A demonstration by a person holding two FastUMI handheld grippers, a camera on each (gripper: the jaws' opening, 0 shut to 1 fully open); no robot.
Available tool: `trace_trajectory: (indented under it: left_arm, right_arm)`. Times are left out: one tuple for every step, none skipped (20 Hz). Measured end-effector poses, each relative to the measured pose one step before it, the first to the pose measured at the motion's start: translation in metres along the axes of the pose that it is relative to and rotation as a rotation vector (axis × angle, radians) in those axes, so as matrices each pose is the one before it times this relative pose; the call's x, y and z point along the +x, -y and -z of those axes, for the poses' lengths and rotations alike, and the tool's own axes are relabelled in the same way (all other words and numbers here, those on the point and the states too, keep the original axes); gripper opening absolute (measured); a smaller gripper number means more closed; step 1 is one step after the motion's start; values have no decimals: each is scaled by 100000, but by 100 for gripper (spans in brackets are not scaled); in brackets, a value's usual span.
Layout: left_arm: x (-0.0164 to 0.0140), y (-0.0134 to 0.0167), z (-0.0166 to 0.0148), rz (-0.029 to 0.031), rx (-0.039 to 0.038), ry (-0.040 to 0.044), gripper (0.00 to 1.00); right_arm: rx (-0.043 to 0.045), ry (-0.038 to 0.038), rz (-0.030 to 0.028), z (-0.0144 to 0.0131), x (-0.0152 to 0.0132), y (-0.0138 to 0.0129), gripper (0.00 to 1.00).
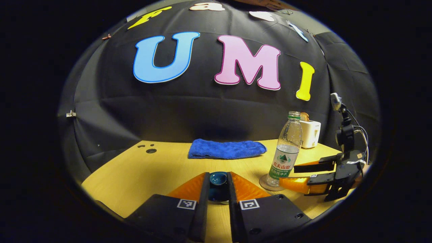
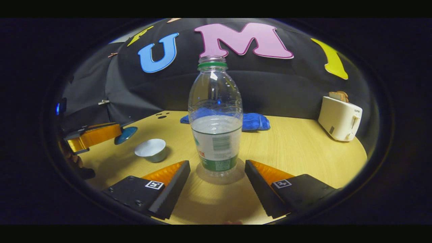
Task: Open the teacup lid with one hand, grasp the water bottle and pour water into the teacup with the other hand; after pouring, place the water bottle on the coaster and then close the teacup lid.
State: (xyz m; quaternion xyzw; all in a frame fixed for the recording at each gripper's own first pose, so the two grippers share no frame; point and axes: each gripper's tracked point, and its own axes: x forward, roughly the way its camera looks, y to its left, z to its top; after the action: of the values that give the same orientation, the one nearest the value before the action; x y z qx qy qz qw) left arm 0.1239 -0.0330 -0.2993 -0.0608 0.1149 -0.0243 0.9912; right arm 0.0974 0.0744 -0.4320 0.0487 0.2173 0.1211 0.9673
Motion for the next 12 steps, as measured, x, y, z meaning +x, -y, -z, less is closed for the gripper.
trace_trajectory:
  left_arm:
    - [346,252,378,333,-883,-929,32]
    - [326,149,264,109,-434,-853,32]
    - [385,47,329,118,-7,-609,32]
    - [341,93,133,200,220,-293,32]
    - [369,228,124,298,472,-402,32]
    - [432,191,300,262,1028,-845,29]
    - [274,96,252,154,996,-1125,32]
    - [296,151,298,290,938,-1367,29]
    - [343,191,323,71,691,-1271,32]
    - [253,145,268,284,378,-1239,32]
    - [359,157,116,440,272,-1028,32]
    - [82,32,203,-52,221,-900,32]
  right_arm:
    - [-46,180,311,-14,-455,146,100]
    - [113,-29,531,76,-475,240,100]
    - [-2,-340,516,77,-343,231,100]
    - [-183,-489,527,114,-351,208,96]
    - [-521,-156,146,16,-200,80,100]
    - [-413,43,393,-47,-202,155,100]
    - [232,-8,87,-40,-122,119,100]
    - [671,-69,209,26,-32,161,96]
    - [549,167,272,-111,6,120,96]
    - [310,278,393,-100,-29,182,96]
    - [103,208,461,-100,45,88,96]
    - [-6,111,378,-5,-54,184,96]
